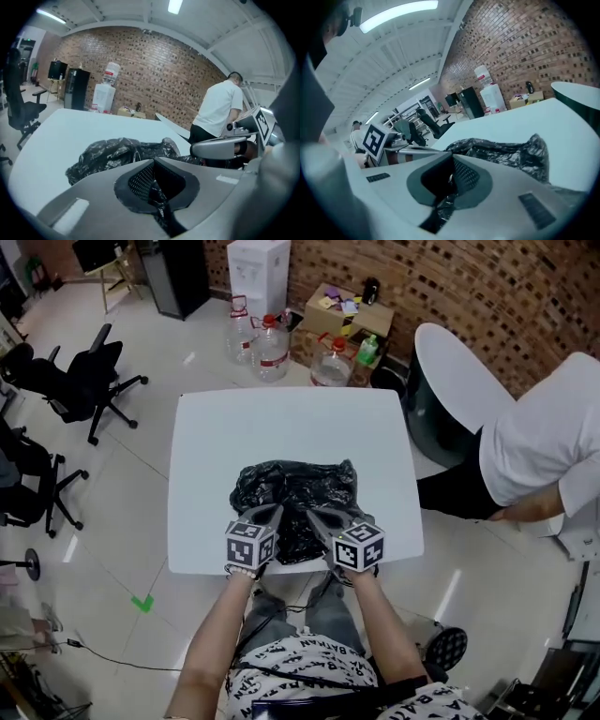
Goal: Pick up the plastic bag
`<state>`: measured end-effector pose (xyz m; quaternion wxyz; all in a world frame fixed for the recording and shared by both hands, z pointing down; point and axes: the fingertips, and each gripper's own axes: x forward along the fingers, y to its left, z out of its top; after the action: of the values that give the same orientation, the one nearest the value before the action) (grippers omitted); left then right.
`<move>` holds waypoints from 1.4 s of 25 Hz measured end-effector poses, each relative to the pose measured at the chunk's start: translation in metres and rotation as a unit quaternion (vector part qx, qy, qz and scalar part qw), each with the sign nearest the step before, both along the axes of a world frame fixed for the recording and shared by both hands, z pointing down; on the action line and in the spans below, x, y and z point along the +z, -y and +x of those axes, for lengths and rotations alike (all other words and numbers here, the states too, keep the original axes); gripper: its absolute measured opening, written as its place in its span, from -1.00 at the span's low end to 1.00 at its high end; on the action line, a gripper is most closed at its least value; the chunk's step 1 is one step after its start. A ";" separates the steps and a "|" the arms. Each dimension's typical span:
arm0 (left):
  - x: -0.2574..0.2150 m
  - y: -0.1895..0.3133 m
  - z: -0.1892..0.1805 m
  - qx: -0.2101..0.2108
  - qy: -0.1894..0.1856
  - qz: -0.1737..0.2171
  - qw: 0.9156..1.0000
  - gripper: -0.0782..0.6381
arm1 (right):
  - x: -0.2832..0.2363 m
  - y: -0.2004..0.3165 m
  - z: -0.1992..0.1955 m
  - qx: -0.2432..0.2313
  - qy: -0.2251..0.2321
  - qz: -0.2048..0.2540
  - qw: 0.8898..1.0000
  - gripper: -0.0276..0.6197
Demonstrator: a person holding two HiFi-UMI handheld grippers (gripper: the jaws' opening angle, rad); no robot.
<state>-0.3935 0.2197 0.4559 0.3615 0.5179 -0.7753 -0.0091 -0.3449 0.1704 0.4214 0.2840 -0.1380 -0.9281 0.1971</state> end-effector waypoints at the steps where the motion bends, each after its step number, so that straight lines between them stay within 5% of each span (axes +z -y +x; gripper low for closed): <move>1: 0.012 0.002 0.004 0.003 -0.008 -0.016 1.000 -0.78 | 0.017 -0.005 0.001 -0.007 -0.009 0.015 1.000 -0.91; 4: 0.049 -0.019 0.006 -0.021 -0.021 -0.072 0.997 -0.78 | 0.064 0.014 0.012 0.028 -0.049 0.076 0.996 -0.91; 9: 0.095 -0.075 -0.009 -0.059 -0.021 -0.154 0.986 -0.78 | 0.104 0.082 0.036 0.140 -0.072 0.075 0.985 -0.91; 12: 0.094 -0.085 -0.015 -0.072 -0.030 -0.134 0.988 -0.78 | 0.094 0.114 0.049 0.177 -0.068 0.089 0.978 -0.88; 14: 0.058 -0.071 -0.011 -0.063 -0.025 -0.063 0.996 -0.78 | 0.064 0.096 0.049 0.126 -0.039 0.136 0.982 -0.87; 16: 0.017 -0.051 0.000 -0.036 0.000 -0.008 0.999 -0.78 | 0.043 0.037 0.046 0.009 -0.012 0.194 0.981 -0.81; 19: 0.011 -0.032 0.018 0.020 0.039 -0.035 0.998 -0.78 | 0.070 -0.044 0.045 -0.145 -0.032 0.244 0.958 -0.80; 21: 0.042 -0.033 0.023 0.030 0.018 -0.068 0.997 -0.78 | 0.105 -0.057 0.056 -0.177 -0.086 0.240 0.951 -0.80; 24: 0.090 -0.053 0.010 0.000 -0.011 -0.112 0.994 -0.78 | 0.132 -0.043 0.081 -0.162 -0.141 0.207 0.954 -0.78; 27: 0.101 -0.057 -0.003 -0.012 -0.022 -0.106 0.994 -0.78 | 0.124 -0.037 0.092 -0.149 -0.139 0.144 0.968 -0.78; 29: 0.077 -0.051 -0.004 -0.004 -0.028 -0.082 0.996 -0.78 | 0.087 -0.027 0.080 -0.133 -0.090 0.111 0.981 -0.39; 32: 0.013 -0.046 -0.031 -0.023 0.001 -0.025 0.999 -0.78 | 0.025 0.034 0.033 -0.062 -0.014 0.129 0.990 -0.39; 34: -0.007 -0.041 -0.065 -0.044 0.040 -0.019 0.998 -0.78 | 0.019 0.082 -0.006 -0.018 -0.008 0.165 0.986 -0.38; 35: -0.003 -0.038 -0.080 -0.046 0.055 -0.035 0.997 -0.78 | 0.031 0.099 -0.023 -0.011 -0.022 0.179 0.984 -0.12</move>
<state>-0.4734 0.2576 0.4531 0.3354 0.4686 -0.8167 0.0294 -0.3676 0.0715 0.4523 0.3270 -0.0912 -0.9402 0.0276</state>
